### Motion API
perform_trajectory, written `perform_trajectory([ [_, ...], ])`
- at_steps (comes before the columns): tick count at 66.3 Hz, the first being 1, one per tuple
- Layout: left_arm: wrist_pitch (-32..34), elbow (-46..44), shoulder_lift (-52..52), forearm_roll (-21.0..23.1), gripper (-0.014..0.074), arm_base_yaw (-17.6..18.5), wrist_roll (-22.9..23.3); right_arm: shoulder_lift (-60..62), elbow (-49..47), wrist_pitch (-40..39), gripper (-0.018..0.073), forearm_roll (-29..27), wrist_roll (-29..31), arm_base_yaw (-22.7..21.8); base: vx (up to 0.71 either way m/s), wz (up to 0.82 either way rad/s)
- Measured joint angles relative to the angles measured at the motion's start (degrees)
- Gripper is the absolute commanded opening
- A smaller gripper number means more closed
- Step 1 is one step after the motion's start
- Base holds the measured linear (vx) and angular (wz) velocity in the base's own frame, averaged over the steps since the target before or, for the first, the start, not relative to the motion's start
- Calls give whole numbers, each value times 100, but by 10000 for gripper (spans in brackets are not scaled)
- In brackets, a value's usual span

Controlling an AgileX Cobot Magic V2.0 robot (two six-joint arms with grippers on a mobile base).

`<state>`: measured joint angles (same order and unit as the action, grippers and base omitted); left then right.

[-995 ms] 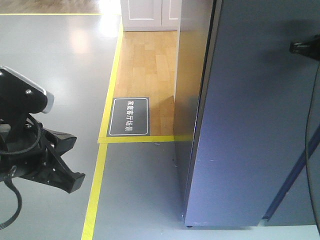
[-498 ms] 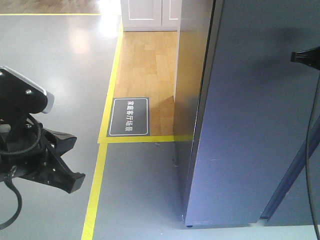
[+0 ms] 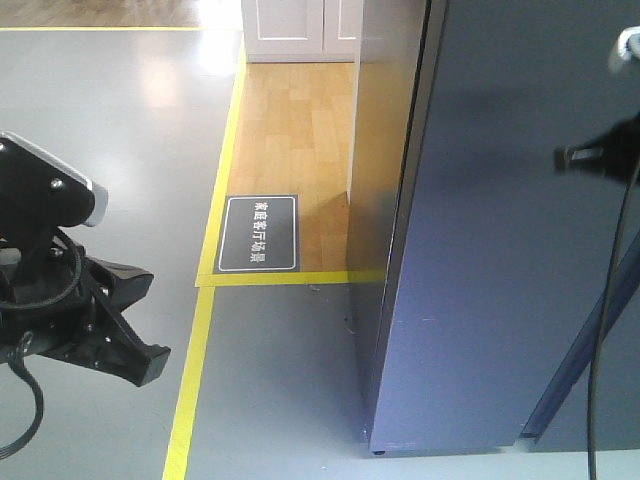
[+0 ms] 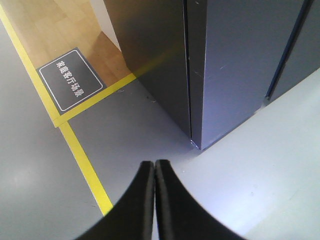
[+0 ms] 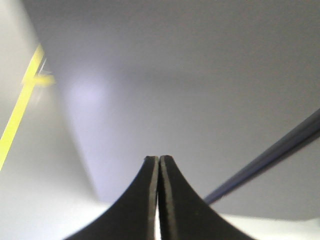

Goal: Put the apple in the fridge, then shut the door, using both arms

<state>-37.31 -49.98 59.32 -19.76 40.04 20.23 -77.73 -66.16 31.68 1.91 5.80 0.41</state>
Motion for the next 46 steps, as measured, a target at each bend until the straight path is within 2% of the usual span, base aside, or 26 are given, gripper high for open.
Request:
perform_trajectory([
  [11, 0, 0, 0, 0, -6, 0, 0, 900, 755, 524, -3, 475, -615, 632, 0, 0],
  [20, 0, 0, 0, 0, -6, 0, 0, 1582, 1259, 994, -3, 940, -1244, 975, 0, 0],
  [28, 0, 0, 0, 0, -6, 0, 0, 2254, 1724, 1351, -3, 1069, -1554, 1097, 0, 0],
  [46, 0, 0, 0, 0, -6, 0, 0, 3772, 2699, 2256, -3, 1027, -1629, 1098, 0, 0],
])
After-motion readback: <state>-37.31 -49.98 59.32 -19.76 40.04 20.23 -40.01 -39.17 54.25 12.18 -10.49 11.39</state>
